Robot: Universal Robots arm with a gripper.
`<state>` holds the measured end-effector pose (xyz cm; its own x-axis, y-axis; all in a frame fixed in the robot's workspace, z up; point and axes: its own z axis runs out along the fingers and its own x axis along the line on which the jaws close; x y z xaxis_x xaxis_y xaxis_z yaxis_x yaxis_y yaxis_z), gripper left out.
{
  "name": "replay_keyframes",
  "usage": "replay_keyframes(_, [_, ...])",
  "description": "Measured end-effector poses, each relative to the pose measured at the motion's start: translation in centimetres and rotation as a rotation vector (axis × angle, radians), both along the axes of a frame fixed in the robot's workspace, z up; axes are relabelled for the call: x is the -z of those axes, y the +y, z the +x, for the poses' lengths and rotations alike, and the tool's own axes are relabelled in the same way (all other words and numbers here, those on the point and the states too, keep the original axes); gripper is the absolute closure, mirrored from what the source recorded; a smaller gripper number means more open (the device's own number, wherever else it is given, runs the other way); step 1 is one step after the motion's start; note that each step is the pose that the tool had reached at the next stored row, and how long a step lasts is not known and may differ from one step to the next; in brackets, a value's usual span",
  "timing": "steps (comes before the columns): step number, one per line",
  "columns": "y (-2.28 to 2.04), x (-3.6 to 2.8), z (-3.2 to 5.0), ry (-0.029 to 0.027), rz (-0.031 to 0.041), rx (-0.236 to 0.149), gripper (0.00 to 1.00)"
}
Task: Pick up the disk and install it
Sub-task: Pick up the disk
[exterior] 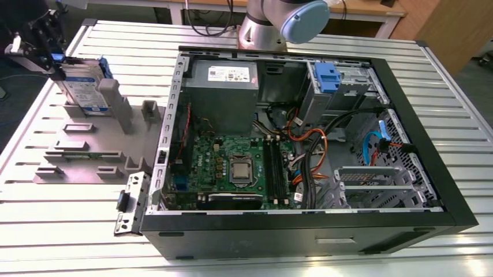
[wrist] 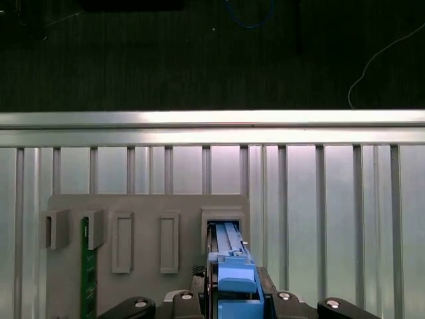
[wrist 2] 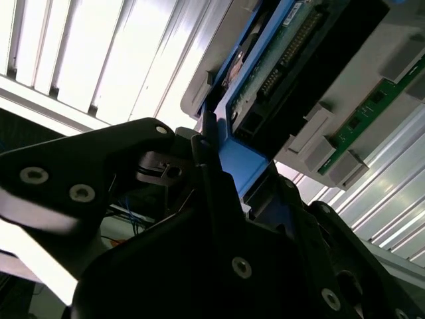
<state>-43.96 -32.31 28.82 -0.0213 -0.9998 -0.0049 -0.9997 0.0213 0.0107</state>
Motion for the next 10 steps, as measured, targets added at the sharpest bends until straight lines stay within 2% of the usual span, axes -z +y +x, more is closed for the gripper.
replay_keyframes(8, [0.00,0.11,0.00,-0.0001,0.0000,0.000,0.60])
replay_keyframes(10, [0.00,0.12,0.00,-0.0001,0.0000,0.000,0.64])
